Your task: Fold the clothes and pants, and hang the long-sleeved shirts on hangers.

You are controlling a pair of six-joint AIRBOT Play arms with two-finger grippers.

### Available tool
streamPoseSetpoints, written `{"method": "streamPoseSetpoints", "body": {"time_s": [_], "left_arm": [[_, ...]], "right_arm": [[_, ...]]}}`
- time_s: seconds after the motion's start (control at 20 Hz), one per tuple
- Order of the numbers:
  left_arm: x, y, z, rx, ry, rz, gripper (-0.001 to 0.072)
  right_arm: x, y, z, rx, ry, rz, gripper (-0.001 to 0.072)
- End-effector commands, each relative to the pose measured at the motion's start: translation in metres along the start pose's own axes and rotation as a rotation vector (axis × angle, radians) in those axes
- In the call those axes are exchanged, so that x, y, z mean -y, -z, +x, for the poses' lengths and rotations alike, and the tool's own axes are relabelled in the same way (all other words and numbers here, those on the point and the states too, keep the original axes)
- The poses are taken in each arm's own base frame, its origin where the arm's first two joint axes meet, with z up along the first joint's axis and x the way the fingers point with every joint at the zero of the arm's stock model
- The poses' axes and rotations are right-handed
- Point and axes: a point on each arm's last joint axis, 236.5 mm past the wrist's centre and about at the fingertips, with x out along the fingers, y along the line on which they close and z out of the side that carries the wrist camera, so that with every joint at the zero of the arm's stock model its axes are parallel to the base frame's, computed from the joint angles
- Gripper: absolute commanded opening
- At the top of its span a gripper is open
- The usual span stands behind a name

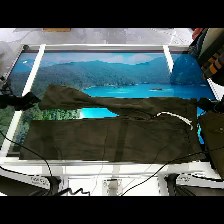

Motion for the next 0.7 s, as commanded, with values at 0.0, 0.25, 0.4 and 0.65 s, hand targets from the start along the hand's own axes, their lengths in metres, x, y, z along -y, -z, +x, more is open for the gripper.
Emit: {"method": "streamPoseSetpoints", "body": {"time_s": [0.0, 0.25, 0.4, 0.65], "left_arm": [[-0.011, 0.014, 0.007, -0.041, -0.014, 0.143, 0.0490], [-0.022, 0.010, 0.031, -0.028, -0.028, 0.218, 0.0473], [-0.018, 0.015, 0.045, -0.048, -0.012, 0.259, 0.0454], [0.004, 0.014, 0.056, -0.044, 0.019, 0.326, 0.0213]], "right_arm": [[0.000, 0.001, 0.000, -0.003, -0.002, 0.000, 0.0034], [-0.001, 0.001, 0.000, -0.005, -0.005, 0.036, 0.0034], [-0.001, 0.001, 0.000, -0.005, -0.004, 0.047, 0.0034], [-0.001, 0.001, 0.000, -0.005, -0.005, 0.062, 0.0034]]}}
